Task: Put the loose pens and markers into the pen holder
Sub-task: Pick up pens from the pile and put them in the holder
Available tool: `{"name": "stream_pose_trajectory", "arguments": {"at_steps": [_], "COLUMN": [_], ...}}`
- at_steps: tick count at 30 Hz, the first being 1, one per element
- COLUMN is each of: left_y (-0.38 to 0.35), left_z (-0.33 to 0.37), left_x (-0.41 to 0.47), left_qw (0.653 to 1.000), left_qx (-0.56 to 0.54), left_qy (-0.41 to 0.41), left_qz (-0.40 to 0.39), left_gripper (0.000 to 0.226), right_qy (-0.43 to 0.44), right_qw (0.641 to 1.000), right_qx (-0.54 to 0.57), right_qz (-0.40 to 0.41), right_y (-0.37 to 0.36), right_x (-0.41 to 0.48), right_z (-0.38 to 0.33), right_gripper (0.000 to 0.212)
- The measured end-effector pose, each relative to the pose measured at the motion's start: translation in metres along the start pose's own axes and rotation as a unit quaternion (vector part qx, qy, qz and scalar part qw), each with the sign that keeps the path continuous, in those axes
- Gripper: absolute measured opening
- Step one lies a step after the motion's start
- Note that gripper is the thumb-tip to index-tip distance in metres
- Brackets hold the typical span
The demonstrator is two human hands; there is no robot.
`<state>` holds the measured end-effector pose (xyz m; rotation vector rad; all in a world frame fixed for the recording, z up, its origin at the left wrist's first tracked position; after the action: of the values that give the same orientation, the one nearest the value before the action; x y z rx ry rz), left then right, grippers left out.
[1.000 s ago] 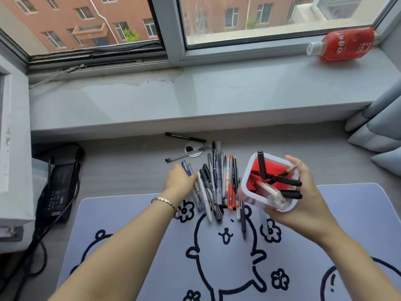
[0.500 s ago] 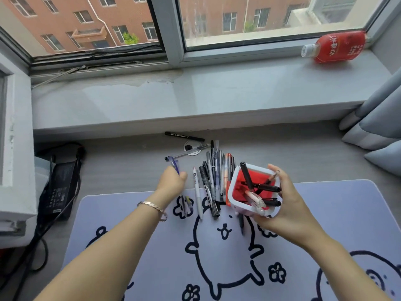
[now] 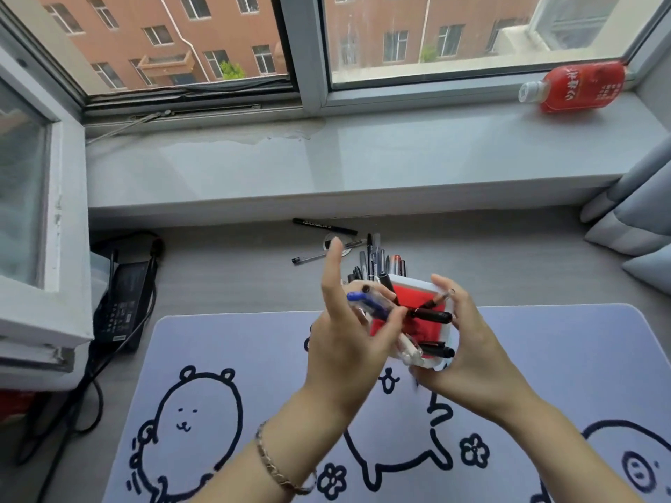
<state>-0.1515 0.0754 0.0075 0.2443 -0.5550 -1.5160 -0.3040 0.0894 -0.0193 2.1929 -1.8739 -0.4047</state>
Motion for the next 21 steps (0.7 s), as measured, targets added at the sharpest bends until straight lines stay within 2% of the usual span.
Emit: {"name": "stream_pose_trajectory", "arguments": {"at_steps": [2, 5, 7, 12, 14, 16, 18, 21], "left_y": [-0.002, -0.003, -0.008, -0.011, -0.005, 0.0, -0.002, -0.016], "left_z": [-0.004, -0.003, -0.003, -0.007, -0.027, -0.061, -0.099, -0.136], "left_x": [0.002, 0.011, 0.014, 0.033, 0.059, 0.091, 0.121, 0.158], "left_qw": [0.998, 0.993, 0.99, 0.974, 0.975, 0.972, 0.94, 0.883], "left_qx": [0.025, 0.075, 0.11, 0.104, 0.117, 0.189, 0.309, 0.426], "left_qy": [-0.033, -0.076, -0.091, -0.112, -0.084, -0.017, 0.03, 0.014], "left_qz": [0.04, 0.051, 0.011, -0.168, -0.168, -0.141, -0.143, -0.198], "left_gripper": [0.102, 0.078, 0.061, 0.055, 0.046, 0.042, 0.046, 0.054], "right_qy": [-0.003, -0.004, -0.001, -0.052, -0.078, -0.086, -0.093, -0.112], "right_qw": [1.0, 1.0, 1.0, 0.998, 0.996, 0.995, 0.994, 0.991], "right_qx": [-0.002, -0.003, -0.02, -0.013, 0.003, 0.008, 0.013, 0.014], "right_qz": [0.002, 0.015, 0.017, 0.033, 0.044, 0.052, 0.063, 0.07], "right_y": [0.003, 0.007, 0.009, 0.018, 0.026, 0.034, 0.04, 0.046], "right_x": [-0.003, -0.004, -0.001, 0.011, 0.016, 0.022, 0.029, 0.04], "right_z": [0.001, -0.001, -0.001, 0.013, 0.019, 0.023, 0.027, 0.031], "right_gripper": [0.097, 0.098, 0.101, 0.097, 0.096, 0.095, 0.094, 0.095]}}
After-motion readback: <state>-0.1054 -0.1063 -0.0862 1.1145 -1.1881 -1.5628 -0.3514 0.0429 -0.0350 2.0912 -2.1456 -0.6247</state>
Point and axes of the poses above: each hand's wrist, its own x-axis towards the middle knuckle, its own y-axis out of the back of the hand, z = x × y, the point moved 2 cm from there along x, towards the middle knuckle, and after that the axes turned 7 degrees about x, right-handed, at the moved point
